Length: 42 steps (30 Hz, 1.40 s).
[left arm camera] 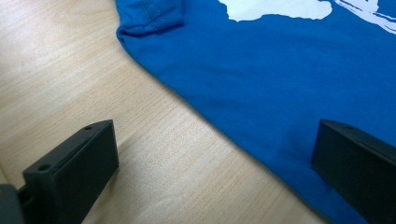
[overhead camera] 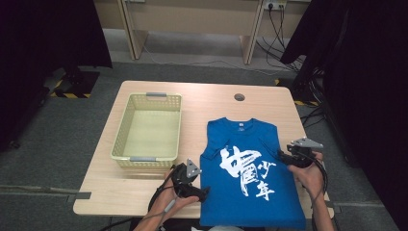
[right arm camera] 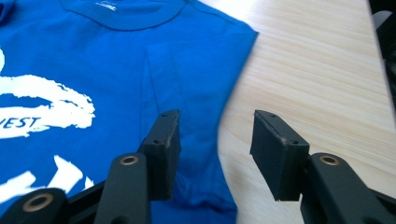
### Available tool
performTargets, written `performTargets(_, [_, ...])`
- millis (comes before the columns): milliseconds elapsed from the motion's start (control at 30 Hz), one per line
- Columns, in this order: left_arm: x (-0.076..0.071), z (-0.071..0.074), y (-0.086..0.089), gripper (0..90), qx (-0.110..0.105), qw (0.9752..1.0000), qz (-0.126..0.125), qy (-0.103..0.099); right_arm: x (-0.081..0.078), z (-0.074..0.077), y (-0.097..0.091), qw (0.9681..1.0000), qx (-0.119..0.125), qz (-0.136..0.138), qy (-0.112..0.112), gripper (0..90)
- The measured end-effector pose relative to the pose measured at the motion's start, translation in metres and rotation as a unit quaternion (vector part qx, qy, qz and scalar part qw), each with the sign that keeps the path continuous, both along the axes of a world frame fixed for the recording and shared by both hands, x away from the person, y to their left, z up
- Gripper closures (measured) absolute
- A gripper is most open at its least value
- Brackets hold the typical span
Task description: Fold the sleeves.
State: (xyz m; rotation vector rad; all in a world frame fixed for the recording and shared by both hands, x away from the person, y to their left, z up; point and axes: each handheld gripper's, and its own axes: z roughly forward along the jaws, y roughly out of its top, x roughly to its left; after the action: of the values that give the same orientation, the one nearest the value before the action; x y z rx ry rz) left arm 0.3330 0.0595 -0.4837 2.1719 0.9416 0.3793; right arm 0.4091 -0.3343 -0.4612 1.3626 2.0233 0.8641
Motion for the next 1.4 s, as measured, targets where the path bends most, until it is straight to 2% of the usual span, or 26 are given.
performTargets(133, [0.0, 0.0, 0.0, 0.0, 0.0, 1.0, 0.0, 0.0, -0.006, -0.002, -0.005, 1.0, -0.003, -0.006, 0.002, 50.5])
performTargets(300, [0.0, 0.0, 0.0, 0.0, 0.0, 1.0, 0.0, 0.0, -0.013, -0.007, -0.005, 0.9999, -0.008, 0.004, 0.01, 50.3])
performTargets(500, [0.0, 0.0, 0.0, 0.0, 0.0, 1.0, 0.0, 0.0, -0.022, -0.006, -0.003, 0.9999, -0.012, 0.01, 0.002, 47.3])
performTargets(733, [0.0, 0.0, 0.0, 0.0, 0.0, 1.0, 0.0, 0.0, -0.04, -0.001, 0.002, 0.9997, 0.002, 0.017, -0.015, 40.4])
performTargets(900, [0.0, 0.0, 0.0, 0.0, 0.0, 1.0, 0.0, 0.0, -0.055, -0.003, 0.011, 0.9994, 0.025, 0.024, -0.009, 28.1])
performTargets(1100, [0.0, 0.0, 0.0, 0.0, 0.0, 1.0, 0.0, 0.0, -0.067, -0.005, 0.02, 0.9989, 0.031, 0.035, -0.003, 23.9])
performTargets(1400, [0.0, 0.0, 0.0, 0.0, -0.001, 1.0, -0.001, 0.0, -0.08, -0.011, 0.031, 0.9977, 0.031, 0.06, 0.008, 22.7])
